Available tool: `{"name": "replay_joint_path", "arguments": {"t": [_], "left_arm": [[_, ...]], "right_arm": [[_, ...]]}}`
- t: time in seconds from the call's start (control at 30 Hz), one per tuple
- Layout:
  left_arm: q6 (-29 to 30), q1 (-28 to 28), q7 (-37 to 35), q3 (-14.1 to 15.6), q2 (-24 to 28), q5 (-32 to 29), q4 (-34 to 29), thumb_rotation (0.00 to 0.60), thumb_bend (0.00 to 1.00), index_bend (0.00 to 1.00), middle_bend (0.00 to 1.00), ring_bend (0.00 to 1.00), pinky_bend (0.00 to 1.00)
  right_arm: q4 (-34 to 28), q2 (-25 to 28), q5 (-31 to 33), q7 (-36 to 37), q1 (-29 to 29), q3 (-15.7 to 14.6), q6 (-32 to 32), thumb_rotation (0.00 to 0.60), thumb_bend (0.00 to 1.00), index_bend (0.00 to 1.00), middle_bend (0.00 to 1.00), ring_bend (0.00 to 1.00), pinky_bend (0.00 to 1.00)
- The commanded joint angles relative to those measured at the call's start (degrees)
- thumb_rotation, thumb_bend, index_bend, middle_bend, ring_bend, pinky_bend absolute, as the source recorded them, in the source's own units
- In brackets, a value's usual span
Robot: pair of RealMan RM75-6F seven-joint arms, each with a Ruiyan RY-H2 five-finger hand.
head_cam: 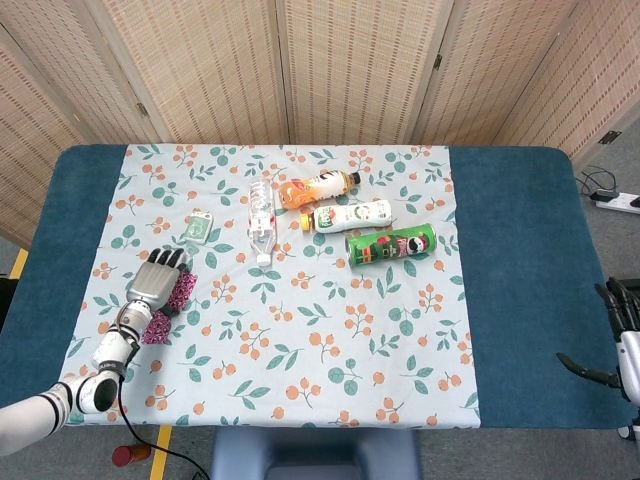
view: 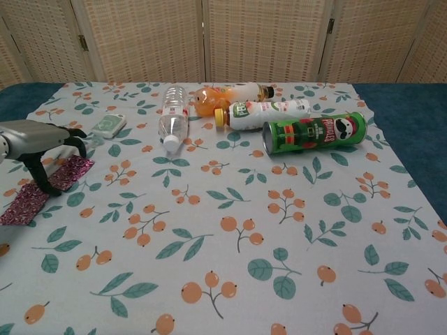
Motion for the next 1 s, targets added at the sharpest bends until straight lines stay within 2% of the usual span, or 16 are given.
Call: {"name": "replay_joint_path", "arguments": {"t": [0.03,0.6,1.0], "left_arm": [[-0.28,-0.27,0.16,-0.04,0.00,-0.57,0.20,0.600,0.17,0.25,0.02,0.00,0.00],[-0.10,-1.11,-0.54,-0.11,-0.41,-1.10,-0.05,0.600,0.17,0.34,0.02,0.00,0.00],[4.64,-0.64,1.00,-0.98,4.44,-1.60,-8.71,0.600,0.17,0.32,0.02,0.00,0.00]], "right_arm": [[-0.04,0.01,0.00,-0.01,0.01,0.02,0.00,0.470,0.16,0.00,0.00,0.00,0.00],[0.34,-0.04,0.44,0.43,0.07,0.29,-0.23,0.471,0.16,0.00,0.00,0.00,0.00],[1.06,0.12,0.48,1.47,0.32,0.62,-0.40,0.469,0.16,0.00,0.00,0.00,0.00]]}}
